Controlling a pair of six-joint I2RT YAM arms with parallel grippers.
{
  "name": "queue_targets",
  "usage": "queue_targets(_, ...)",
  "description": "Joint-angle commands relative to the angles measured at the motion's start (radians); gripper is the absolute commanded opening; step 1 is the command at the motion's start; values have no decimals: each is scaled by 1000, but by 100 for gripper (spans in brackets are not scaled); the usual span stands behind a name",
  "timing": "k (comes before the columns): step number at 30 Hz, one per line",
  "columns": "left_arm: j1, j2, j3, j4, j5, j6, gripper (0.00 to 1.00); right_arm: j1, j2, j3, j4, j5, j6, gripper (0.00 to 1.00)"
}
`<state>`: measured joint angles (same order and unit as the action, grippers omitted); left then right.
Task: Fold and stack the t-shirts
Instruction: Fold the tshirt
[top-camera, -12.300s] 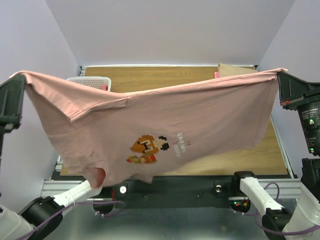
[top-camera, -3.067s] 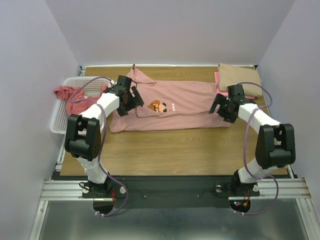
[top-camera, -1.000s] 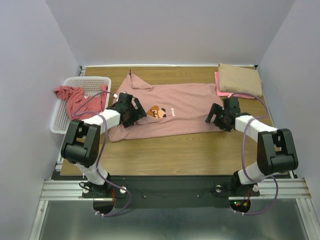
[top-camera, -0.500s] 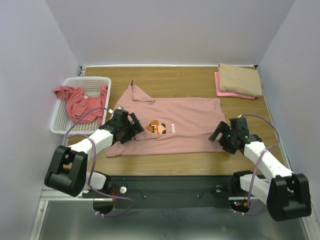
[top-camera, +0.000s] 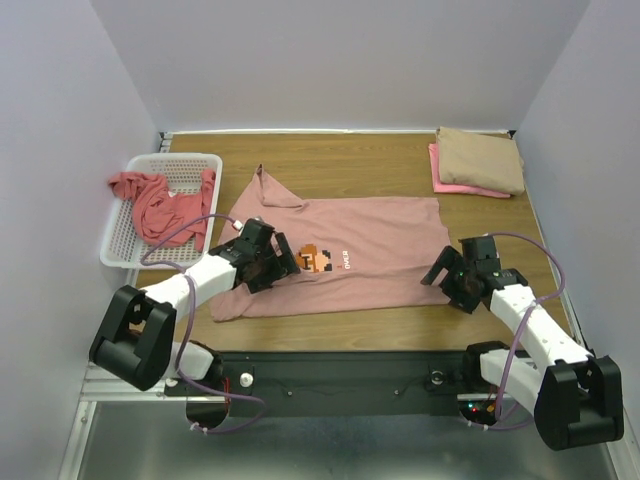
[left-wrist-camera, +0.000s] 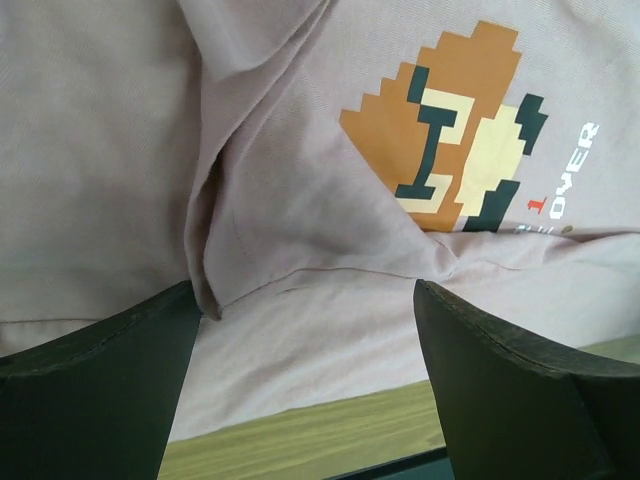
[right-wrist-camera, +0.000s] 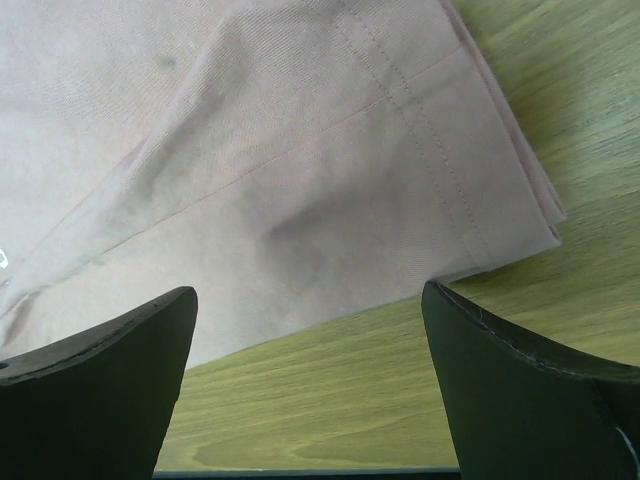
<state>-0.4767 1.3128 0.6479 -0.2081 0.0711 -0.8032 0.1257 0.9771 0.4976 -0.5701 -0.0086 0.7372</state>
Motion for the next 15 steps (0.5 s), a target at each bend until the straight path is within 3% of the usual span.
queue_targets(1,-3,51,56,-48,-30,-11,98,5,0,38,-4,29,-18,100)
queue_targets(15,-8,187,255,-28,-40,24,98,5,2,41,-1,38,-30,100)
